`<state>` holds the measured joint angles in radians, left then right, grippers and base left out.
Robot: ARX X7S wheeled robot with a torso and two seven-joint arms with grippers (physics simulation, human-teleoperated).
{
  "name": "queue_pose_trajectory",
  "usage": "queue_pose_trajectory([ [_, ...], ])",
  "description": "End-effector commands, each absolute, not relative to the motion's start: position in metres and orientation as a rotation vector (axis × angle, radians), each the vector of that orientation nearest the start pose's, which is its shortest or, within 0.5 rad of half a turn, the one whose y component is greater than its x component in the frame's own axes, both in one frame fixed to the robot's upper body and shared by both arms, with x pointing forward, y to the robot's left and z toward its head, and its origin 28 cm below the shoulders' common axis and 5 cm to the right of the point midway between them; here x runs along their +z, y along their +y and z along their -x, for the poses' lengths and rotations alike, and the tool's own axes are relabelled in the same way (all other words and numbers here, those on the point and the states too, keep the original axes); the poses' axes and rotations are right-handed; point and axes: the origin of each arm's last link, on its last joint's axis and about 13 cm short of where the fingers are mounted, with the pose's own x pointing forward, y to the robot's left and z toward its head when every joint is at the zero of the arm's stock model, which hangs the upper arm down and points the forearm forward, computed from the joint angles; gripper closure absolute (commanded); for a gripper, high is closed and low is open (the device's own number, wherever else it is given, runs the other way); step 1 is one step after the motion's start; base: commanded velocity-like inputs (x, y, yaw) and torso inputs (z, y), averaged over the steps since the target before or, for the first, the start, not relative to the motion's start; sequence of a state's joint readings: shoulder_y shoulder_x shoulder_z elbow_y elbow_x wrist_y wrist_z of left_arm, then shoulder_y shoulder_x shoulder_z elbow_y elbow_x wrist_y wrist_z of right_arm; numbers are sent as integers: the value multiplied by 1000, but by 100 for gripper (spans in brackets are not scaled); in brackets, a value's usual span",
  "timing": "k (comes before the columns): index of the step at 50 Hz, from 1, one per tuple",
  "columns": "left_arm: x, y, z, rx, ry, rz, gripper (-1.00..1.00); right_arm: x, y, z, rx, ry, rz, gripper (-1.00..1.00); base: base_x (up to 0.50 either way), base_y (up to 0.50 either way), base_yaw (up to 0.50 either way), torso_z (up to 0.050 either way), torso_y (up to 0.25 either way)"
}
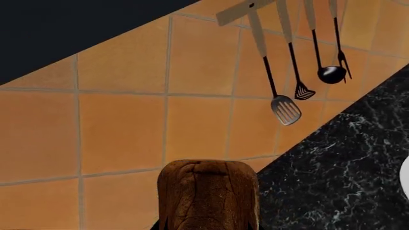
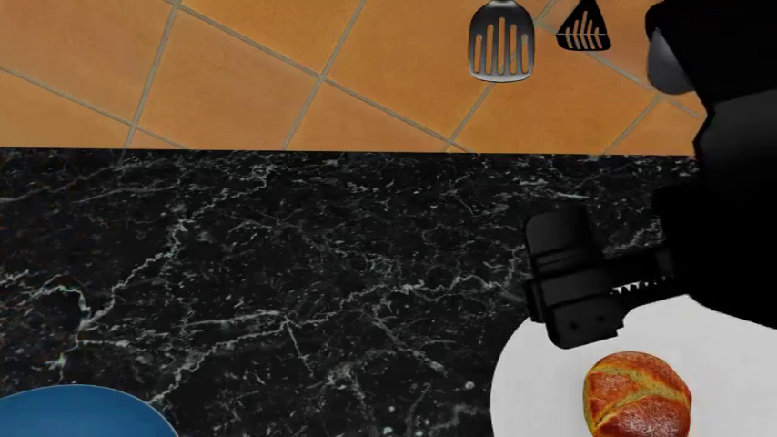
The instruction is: Place all breads on the cutting board.
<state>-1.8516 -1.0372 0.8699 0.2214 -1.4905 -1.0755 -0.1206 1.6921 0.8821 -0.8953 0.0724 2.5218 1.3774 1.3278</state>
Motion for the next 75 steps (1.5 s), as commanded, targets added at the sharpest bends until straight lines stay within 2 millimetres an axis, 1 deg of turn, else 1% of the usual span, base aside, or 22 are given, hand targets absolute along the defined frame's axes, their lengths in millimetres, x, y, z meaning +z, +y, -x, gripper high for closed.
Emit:
queue_pose_trajectory([
  [1, 398, 306, -229, -398, -17, -373, 100, 351, -168, -228, 183, 755, 194, -100, 0, 0, 0, 0, 0],
  [8, 394, 306, -231, -401, -9, -364, 100, 333, -171, -235, 173, 791, 196, -100, 0, 0, 0, 0, 0],
  [17, 392, 307, -233, -394, -11, -359, 100, 327, -175, -244, 157, 811, 193, -100, 0, 0, 0, 0, 0],
  [19, 392, 307, -233, -397, -9, -360, 100, 326, -175, -246, 166, 819, 169, -100, 0, 0, 0, 0, 0],
  [22, 391, 308, -235, -388, 0, -361, 100, 320, -175, -247, 163, 832, 174, -100, 0, 0, 0, 0, 0],
  [25, 392, 309, -235, -388, 0, -355, 100, 314, -179, -252, 140, 849, 179, -100, 0, 0, 0, 0, 0],
  [28, 393, 309, -232, -384, -6, -357, 100, 312, -180, -253, 133, 853, 170, -100, 0, 0, 0, 0, 0],
  [32, 395, 308, -229, -383, -6, -360, 100, 305, -182, -253, 123, 865, 152, -100, 0, 0, 0, 0, 0],
  [47, 394, 308, -232, -377, -9, -354, 100, 277, -187, -260, 81, 914, 156, -100, 0, 0, 0, 0, 1],
  [52, 387, 306, -233, -385, 6, -352, 100, 274, -190, -262, 69, 916, 147, -100, 0, 0, 0, 0, 0],
  [54, 388, 305, -232, -406, -1, -366, 100, 273, -190, -262, 73, 917, 141, -100, 0, 0, 0, 0, 0],
  [60, 387, 301, -235, -411, 3, -358, 100, 262, -189, -267, 79, 937, 139, -100, 0, 0, 0, 0, 0],
  [69, 387, 300, -236, -409, 3, -351, 100, 256, -191, -275, 66, 938, 131, -100, 0, 0, 0, 0, 0],
  [75, 388, 300, -236, -406, 3, -348, 100, 251, -192, -274, 69, 947, 124, -100, 0, 0, 0, 0, 0],
])
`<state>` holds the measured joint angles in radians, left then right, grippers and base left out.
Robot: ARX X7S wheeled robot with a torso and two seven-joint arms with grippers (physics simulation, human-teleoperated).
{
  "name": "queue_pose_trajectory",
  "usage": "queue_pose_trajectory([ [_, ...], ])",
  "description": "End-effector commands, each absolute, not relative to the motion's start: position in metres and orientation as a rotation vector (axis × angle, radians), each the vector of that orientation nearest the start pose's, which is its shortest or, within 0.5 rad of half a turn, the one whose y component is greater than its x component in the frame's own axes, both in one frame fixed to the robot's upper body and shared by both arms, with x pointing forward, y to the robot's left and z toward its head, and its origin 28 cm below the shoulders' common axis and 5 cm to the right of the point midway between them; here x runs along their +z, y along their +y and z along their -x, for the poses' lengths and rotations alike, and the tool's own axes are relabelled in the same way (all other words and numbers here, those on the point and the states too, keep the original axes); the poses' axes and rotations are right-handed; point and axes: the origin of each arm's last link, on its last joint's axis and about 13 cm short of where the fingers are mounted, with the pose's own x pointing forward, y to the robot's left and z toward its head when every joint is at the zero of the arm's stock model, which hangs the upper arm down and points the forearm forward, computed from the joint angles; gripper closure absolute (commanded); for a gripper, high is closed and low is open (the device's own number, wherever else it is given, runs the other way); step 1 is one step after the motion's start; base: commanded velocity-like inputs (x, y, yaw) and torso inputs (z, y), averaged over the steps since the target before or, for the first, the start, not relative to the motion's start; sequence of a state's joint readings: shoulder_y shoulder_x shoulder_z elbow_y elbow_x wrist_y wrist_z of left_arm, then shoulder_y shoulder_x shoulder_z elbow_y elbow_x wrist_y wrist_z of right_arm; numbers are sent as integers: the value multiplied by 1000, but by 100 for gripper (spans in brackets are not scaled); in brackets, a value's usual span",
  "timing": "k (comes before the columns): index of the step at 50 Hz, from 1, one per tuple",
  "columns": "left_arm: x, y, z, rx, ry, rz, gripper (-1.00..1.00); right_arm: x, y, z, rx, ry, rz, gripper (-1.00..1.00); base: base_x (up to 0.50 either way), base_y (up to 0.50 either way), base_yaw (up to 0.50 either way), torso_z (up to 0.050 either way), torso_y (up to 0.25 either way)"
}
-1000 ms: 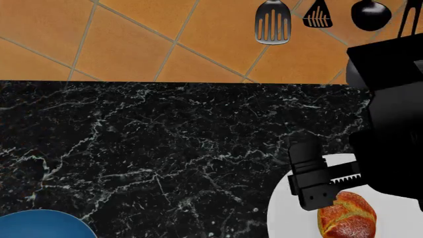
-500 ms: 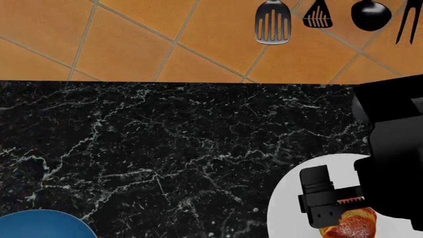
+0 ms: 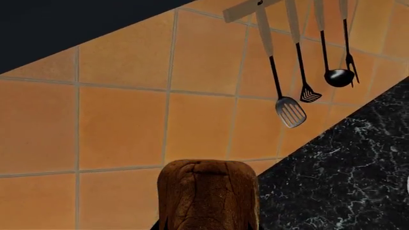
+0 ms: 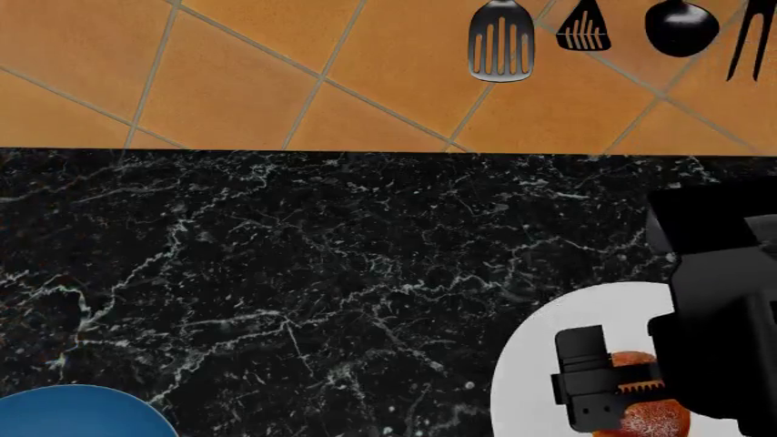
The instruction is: Place all breads on the cutting board.
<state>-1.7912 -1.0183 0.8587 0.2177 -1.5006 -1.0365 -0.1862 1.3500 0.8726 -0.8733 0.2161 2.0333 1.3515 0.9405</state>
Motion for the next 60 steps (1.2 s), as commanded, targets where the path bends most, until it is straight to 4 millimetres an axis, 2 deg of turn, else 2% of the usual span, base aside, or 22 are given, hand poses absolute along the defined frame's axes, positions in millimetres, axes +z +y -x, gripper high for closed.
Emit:
queue_pose_trajectory([
  [1, 386, 300, -236, -405, 5, -351, 100, 250, -192, -274, 71, 950, 123, -100, 0, 0, 0, 0, 0],
  [32, 388, 302, -237, -392, 10, -352, 100, 226, -189, -279, 86, 1009, 140, -100, 0, 0, 0, 0, 0],
  [33, 389, 302, -237, -390, 12, -356, 100, 227, -190, -279, 81, 1005, 138, 100, 0, 0, 0, 0, 0],
  [37, 391, 302, -237, -387, 6, -353, 100, 248, -191, -274, 78, 962, 131, 100, 0, 0, 0, 0, 0],
  [43, 393, 300, -237, -386, -3, -354, 100, 264, -190, -270, 99, 917, 128, 100, 0, 0, 0, 0, 0],
  [52, 397, 306, -233, -333, -16, -346, 100, 321, -191, -242, 137, 694, 81, 100, 0, 0, 0, 0, 0],
  [55, 402, 307, -233, -316, -13, -330, 100, 329, -191, -236, 128, 628, 83, 100, 0, 0, 0, 0, 0],
  [60, 398, 310, -235, -284, -10, -331, 100, 341, -189, -225, 107, 514, 57, 100, 0, 0, 0, 0, 0],
])
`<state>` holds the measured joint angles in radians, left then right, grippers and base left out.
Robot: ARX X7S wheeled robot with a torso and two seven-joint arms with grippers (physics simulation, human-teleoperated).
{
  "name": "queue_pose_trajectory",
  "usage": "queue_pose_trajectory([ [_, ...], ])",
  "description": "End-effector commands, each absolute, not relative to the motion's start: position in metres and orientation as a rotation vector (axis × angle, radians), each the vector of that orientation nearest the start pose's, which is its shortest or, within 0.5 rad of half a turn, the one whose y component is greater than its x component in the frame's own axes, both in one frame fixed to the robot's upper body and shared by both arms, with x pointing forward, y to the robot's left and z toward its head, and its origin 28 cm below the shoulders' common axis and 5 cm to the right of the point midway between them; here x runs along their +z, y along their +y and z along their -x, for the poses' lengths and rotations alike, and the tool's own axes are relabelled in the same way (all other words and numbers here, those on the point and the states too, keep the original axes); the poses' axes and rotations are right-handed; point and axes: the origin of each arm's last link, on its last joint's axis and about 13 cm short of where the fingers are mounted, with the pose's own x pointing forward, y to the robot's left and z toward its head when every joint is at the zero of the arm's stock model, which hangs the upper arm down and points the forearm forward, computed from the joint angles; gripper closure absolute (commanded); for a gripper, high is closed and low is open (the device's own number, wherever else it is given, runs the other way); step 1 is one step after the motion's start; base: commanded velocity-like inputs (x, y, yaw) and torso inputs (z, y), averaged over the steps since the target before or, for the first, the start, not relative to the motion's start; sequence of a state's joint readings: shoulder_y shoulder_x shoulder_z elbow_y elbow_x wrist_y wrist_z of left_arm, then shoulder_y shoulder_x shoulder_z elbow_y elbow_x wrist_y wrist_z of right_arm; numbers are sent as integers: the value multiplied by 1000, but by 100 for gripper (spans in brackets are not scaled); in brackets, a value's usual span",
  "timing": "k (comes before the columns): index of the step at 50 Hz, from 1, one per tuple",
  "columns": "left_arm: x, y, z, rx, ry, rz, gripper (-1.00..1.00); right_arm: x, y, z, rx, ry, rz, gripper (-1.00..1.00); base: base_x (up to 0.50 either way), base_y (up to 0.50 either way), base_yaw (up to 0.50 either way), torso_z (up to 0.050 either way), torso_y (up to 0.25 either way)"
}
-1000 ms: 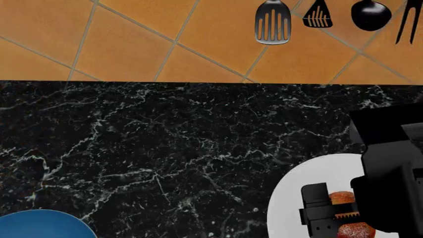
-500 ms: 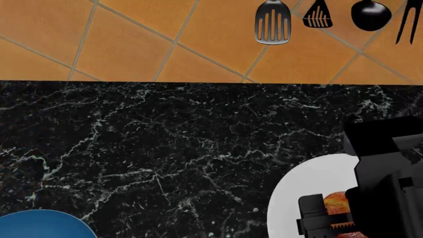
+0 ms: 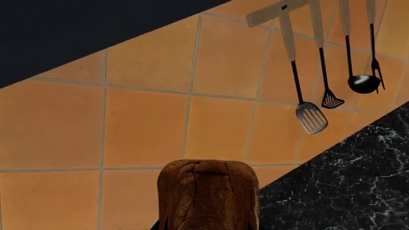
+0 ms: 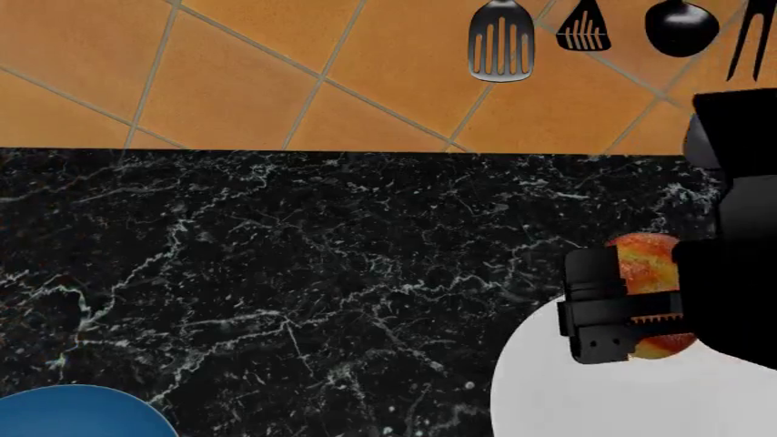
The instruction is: Place all breads on the cutting board.
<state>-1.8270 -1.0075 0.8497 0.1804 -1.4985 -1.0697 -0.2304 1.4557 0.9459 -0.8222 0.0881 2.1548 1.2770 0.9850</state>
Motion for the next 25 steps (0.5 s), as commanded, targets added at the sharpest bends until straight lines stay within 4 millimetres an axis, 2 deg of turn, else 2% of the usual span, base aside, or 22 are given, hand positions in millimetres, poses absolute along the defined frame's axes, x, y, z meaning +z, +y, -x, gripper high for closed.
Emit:
queue_pose_trajectory([
  [1, 398, 312, -236, -270, -9, -325, 100, 345, -188, -221, 90, 486, 78, 100, 0, 0, 0, 0, 0],
  [4, 401, 313, -234, -258, -21, -312, 100, 353, -185, -212, 92, 428, 53, 100, 0, 0, 0, 0, 0],
  [12, 404, 316, -232, -220, -30, -291, 100, 357, -187, -205, 60, 369, 73, 100, -22, 0, 0, 0, 0],
  [25, 410, 322, -237, -130, -21, -257, 100, 357, -187, -203, 46, 306, 57, 100, -425, 196, 0, 0, 0],
])
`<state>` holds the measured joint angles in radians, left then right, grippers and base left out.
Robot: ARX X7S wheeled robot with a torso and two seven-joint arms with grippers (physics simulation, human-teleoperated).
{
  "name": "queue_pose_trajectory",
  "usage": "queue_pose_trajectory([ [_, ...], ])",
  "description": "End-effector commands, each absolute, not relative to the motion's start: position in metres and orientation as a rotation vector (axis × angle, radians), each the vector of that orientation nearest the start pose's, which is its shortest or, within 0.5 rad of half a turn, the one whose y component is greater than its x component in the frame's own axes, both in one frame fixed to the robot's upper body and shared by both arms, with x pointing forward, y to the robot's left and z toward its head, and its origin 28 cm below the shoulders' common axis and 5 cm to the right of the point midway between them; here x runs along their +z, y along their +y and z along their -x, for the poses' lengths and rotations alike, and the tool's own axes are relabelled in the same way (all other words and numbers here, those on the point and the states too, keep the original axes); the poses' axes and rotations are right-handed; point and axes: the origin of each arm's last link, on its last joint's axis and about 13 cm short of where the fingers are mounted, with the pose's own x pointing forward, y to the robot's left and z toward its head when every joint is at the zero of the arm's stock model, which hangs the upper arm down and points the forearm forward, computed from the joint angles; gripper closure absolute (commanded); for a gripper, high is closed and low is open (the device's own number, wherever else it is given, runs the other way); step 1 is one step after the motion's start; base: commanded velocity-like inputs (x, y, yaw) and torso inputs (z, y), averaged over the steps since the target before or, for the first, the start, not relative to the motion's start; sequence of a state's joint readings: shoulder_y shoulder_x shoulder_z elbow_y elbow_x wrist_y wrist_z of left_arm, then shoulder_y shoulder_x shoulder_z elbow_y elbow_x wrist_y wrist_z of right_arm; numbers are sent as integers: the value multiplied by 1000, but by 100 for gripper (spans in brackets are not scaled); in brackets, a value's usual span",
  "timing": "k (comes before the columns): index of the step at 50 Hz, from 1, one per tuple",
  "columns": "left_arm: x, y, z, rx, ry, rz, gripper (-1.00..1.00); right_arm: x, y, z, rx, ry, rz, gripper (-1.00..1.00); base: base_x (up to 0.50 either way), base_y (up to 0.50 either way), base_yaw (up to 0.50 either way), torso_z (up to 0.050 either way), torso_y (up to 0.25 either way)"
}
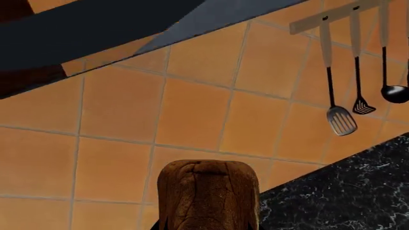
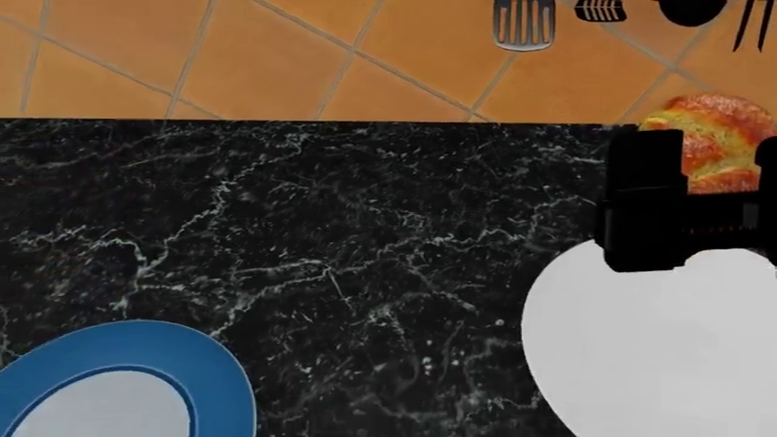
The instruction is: Place all breads on the cutting board.
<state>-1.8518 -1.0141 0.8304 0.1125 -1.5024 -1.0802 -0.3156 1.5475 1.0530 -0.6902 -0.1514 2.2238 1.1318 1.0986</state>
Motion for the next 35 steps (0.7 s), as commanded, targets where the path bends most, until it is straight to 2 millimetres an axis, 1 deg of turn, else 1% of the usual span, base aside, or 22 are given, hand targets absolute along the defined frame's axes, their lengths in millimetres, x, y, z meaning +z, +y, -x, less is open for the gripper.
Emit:
queue_pose_trajectory([
  [1, 411, 323, -237, -128, -24, -254, 100, 358, -187, -204, 44, 301, 55, 100, -430, 293, 0, 0, 0],
  [4, 412, 324, -237, -112, -27, -251, 100, 356, -187, -205, 31, 283, 58, 100, -322, 378, 0, 0, 0],
  [9, 413, 325, -237, -93, -34, -254, 100, 354, -187, -207, 40, 287, 65, 100, -109, 500, 0, 0, 0],
  [14, 406, 326, -242, -82, -10, -237, 100, 348, -189, -209, 42, 310, 53, 100, -2, 500, 0, 0, 0],
  [16, 405, 324, -240, -88, -13, -250, 100, 348, -191, -210, 59, 323, -13, 100, 0, 500, 0, 0, 0],
  [17, 405, 324, -240, -93, -15, -250, 100, 346, -192, -211, 54, 330, 18, 100, 0, 500, 0, 0, 0],
  [21, 409, 326, -242, -64, -17, -242, 100, 347, -191, -212, 63, 321, -5, 100, 0, 500, 0, 0, 0],
  [24, 407, 325, -244, -66, -13, -239, 100, 344, -193, -214, 51, 325, -4, 100, 0, 500, 0, 0, 0],
  [26, 407, 324, -245, -71, -10, -241, 100, 346, -192, -214, 51, 322, 0, 100, 0, 500, 0, 0, 0],
  [30, 408, 322, -243, -79, -17, -245, 100, 343, -193, -215, 43, 335, 5, 100, 0, 500, 0, 0, 0],
  [33, 405, 324, -244, -75, -8, -246, 100, 343, -190, -215, 58, 332, 11, 100, 0, 500, 0, 0, 0],
  [35, 406, 325, -245, -72, -12, -242, 100, 344, -190, -216, 68, 321, 5, 100, 0, 500, 0, 0, 0],
])
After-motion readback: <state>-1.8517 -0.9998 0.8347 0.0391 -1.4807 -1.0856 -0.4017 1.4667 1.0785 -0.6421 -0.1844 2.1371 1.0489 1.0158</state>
